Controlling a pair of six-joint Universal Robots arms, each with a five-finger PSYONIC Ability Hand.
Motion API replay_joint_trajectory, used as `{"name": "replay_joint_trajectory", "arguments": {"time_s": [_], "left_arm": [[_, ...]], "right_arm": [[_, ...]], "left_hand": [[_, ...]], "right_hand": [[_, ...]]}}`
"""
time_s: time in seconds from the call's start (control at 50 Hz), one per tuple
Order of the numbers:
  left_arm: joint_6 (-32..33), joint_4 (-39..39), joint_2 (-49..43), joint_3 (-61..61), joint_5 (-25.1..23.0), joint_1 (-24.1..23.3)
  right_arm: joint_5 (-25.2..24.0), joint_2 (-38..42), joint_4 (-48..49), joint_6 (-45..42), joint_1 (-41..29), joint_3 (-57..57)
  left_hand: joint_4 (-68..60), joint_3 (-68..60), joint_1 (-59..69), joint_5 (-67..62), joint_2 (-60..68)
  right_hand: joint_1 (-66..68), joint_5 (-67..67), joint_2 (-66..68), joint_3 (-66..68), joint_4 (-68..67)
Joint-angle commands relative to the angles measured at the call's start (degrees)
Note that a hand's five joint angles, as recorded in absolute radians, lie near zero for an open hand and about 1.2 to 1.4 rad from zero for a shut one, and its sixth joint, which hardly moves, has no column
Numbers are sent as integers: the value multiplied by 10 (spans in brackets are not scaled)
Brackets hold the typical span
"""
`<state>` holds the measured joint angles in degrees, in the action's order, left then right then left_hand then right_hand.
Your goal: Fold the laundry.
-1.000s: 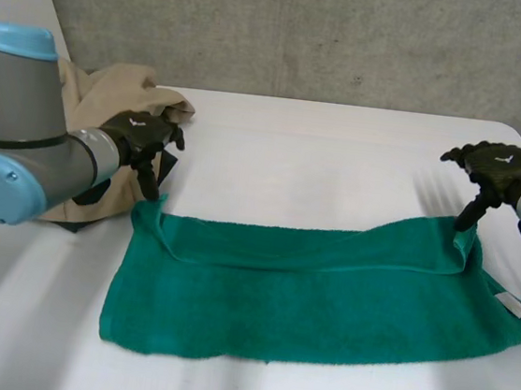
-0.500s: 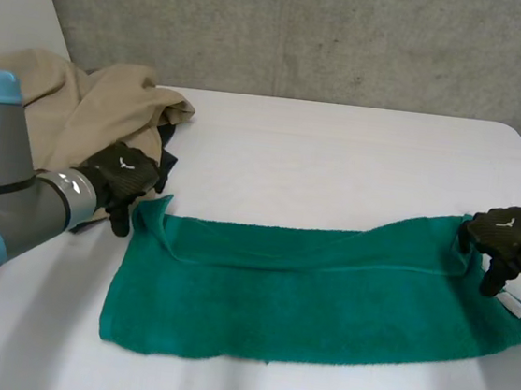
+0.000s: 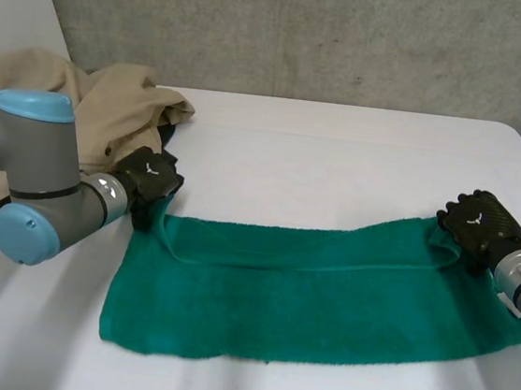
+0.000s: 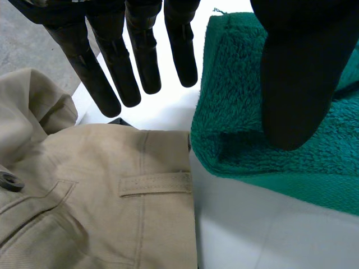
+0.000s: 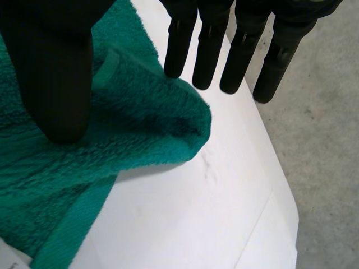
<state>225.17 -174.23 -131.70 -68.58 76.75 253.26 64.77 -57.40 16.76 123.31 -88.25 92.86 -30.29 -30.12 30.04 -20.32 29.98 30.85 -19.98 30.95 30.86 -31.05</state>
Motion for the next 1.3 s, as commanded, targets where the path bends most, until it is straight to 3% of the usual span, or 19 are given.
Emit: {"name": "replay_joint_trajectory", "arguments": {"time_s": [0.02,0.28,0.38,0.4,0.42,0.46,0.54,0.6,0.68,0.8,0.84,1.02,1.3], "left_arm": [[0,0,12,-2,7,0],[6,3,-23,27,11,-5],[7,13,-42,53,19,-7],[7,15,-44,58,21,-8],[7,22,-51,69,20,-8],[8,29,-56,87,23,-8],[2,43,-59,158,31,-10],[-29,45,-41,234,34,-10],[-120,22,1,326,43,-6],[-309,-79,66,415,103,21],[-338,-94,76,423,111,24],[-365,-83,94,412,74,18],[-392,-99,77,177,43,29]], "right_arm": [[-36,-28,-46,-18,15,-5],[-61,2,-84,-86,19,-37],[-62,36,-83,-92,12,-60],[-61,41,-83,-92,10,-66],[-59,48,-81,-91,7,-80],[-56,53,-73,-85,5,-100],[-49,63,-33,-2,-8,-172],[-44,56,-7,107,-22,-247],[-12,33,13,247,-32,-349],[126,10,115,458,-34,-469],[148,6,138,495,-32,-490],[120,7,74,521,-34,-540],[46,-9,-79,495,-3,-383]], "left_hand": [[-55,-57,57,-55,58],[-119,-120,121,-118,122],[-268,-270,271,-268,271],[-319,-320,321,-318,322],[-486,-487,488,-485,489],[-497,-499,500,-497,500],[-497,-499,500,-497,500],[-497,-499,500,-497,500],[-497,-499,500,-497,500],[-497,-499,500,-497,500],[-497,-499,500,-497,500],[-497,-499,500,-497,500],[-497,-499,500,-497,500]], "right_hand": [[-38,30,-40,-39,40],[-18,10,-19,-19,20],[44,-52,43,44,-42],[91,-99,89,90,-88],[277,-286,276,277,-275],[491,-499,490,490,-489],[492,-500,490,491,-490],[492,-500,490,491,-490],[492,-500,490,491,-490],[492,-500,490,491,-490],[492,-500,490,491,-490],[492,-500,490,491,-490],[492,-500,490,491,-490]]}}
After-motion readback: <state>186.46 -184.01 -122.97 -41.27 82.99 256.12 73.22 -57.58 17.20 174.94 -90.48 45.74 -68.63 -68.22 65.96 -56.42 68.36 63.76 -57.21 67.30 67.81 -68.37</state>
